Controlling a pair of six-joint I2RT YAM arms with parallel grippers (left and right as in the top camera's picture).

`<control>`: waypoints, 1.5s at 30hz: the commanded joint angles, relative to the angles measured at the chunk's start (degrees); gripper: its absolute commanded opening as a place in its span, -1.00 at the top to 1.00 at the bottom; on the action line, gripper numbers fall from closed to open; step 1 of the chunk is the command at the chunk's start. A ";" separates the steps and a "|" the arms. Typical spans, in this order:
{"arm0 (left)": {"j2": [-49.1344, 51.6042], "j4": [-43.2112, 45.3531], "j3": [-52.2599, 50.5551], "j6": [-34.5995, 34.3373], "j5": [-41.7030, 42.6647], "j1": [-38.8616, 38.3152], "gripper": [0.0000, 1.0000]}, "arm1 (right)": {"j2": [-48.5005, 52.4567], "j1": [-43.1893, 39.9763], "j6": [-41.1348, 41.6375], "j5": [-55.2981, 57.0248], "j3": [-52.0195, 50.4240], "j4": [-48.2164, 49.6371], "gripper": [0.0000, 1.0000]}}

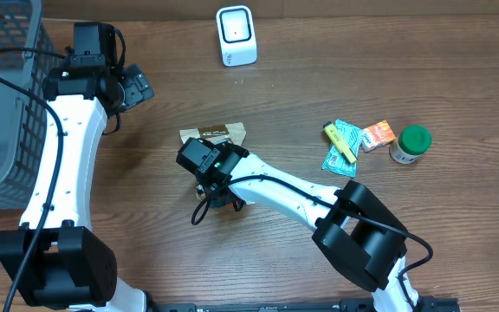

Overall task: Scan the item barcode
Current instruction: 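Lower the right gripper and close it on the red stick pack, then lift the red stick pack off the snack bag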

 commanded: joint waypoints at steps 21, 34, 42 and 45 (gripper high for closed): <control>-0.50 0.04 0.35 1.22 -0.13 0.13 -1.00 | -0.48 0.26 -0.42 0.37 -0.57 -2.23 0.60; -0.50 0.04 0.35 1.22 -0.13 0.15 -1.00 | -0.52 0.22 -0.44 0.17 -0.02 -2.45 0.58; -0.50 0.04 0.35 1.25 -0.13 0.13 -1.00 | -0.52 0.22 -6.29 0.11 0.20 -2.89 0.63; -0.50 0.04 0.35 1.22 -0.13 0.13 -1.00 | -0.55 0.22 -6.34 0.13 1.49 -3.65 0.87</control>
